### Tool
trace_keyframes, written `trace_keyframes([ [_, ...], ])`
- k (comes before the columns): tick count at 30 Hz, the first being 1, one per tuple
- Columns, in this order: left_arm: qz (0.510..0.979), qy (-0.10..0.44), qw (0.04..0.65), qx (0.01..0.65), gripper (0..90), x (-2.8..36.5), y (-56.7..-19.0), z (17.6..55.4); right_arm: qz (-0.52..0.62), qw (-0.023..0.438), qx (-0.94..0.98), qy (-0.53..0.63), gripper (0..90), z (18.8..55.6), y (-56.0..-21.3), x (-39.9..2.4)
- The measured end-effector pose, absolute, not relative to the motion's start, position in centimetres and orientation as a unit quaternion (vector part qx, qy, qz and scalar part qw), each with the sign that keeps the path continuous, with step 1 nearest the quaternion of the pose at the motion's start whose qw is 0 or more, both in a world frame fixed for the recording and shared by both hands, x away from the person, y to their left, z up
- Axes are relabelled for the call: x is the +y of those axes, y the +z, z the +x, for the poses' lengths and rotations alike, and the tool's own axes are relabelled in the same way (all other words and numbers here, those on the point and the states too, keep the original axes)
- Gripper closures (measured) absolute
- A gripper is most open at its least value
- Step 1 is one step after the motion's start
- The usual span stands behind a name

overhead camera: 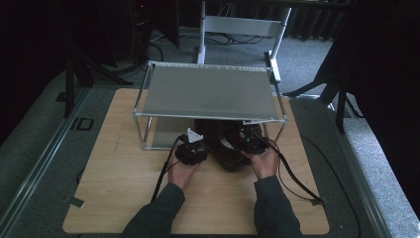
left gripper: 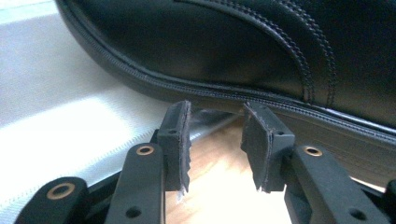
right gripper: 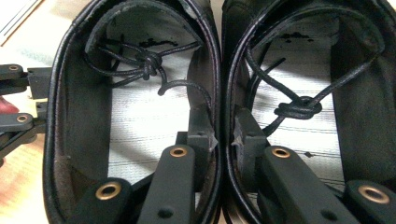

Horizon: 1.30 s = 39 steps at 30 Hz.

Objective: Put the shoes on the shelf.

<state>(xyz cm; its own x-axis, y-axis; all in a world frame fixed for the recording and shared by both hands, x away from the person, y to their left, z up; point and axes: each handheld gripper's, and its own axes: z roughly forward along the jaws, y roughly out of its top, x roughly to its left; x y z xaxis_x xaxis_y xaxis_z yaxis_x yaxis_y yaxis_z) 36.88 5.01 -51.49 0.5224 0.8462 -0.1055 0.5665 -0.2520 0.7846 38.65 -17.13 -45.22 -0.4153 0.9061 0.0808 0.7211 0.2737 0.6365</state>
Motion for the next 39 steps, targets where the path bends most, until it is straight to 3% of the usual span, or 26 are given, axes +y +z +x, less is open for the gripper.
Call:
trace_keyframes([
  [7, 0.766, 0.181, 0.398, 0.472, 61.0, 5.2, -51.5, 37.6, 0.538, 0.15, 0.765, 0.32, 80.4, 39.5, -45.9, -16.9],
  [16, 0.765, 0.183, 0.396, 0.473, 53.6, 6.2, -50.3, 36.4, 0.554, 0.142, 0.75, 0.332, 80.3, 40.2, -46.6, -16.3],
  [24, 0.792, 0.172, 0.407, 0.421, 41.0, 4.8, -50.0, 34.0, 0.569, 0.162, 0.733, 0.337, 80.2, 40.4, -46.7, -16.1],
  [30, 0.806, 0.193, 0.406, 0.386, 32.6, 3.0, -49.9, 33.2, 0.58, 0.179, 0.719, 0.337, 80.0, 40.6, -46.9, -15.1],
  [39, 0.808, 0.198, 0.393, 0.39, 39.6, 2.5, -50.4, 34.1, 0.588, 0.191, 0.711, 0.336, 79.9, 40.9, -47.0, -13.7],
])
